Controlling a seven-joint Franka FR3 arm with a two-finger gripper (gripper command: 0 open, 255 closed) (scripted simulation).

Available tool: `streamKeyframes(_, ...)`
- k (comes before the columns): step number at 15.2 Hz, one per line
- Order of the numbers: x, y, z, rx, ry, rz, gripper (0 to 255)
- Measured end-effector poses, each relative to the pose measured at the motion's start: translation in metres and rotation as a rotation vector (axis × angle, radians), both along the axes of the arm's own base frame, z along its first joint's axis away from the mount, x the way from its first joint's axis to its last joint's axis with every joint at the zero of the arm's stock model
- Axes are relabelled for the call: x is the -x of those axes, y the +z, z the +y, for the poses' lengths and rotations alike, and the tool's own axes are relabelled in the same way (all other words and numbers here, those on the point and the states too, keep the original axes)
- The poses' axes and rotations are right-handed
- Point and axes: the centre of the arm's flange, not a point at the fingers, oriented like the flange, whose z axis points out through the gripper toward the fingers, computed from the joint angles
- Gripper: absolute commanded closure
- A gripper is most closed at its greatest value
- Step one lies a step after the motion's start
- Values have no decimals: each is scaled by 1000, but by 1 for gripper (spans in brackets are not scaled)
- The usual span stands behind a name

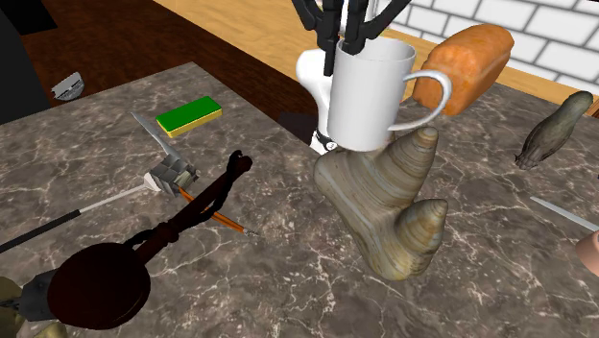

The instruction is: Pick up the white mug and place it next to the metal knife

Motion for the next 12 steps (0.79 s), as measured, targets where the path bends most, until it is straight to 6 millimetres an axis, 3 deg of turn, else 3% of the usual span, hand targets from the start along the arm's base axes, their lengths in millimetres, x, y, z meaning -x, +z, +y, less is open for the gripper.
streamKeyframes(12, 11, -1, 155, 0, 0, 0, 255)
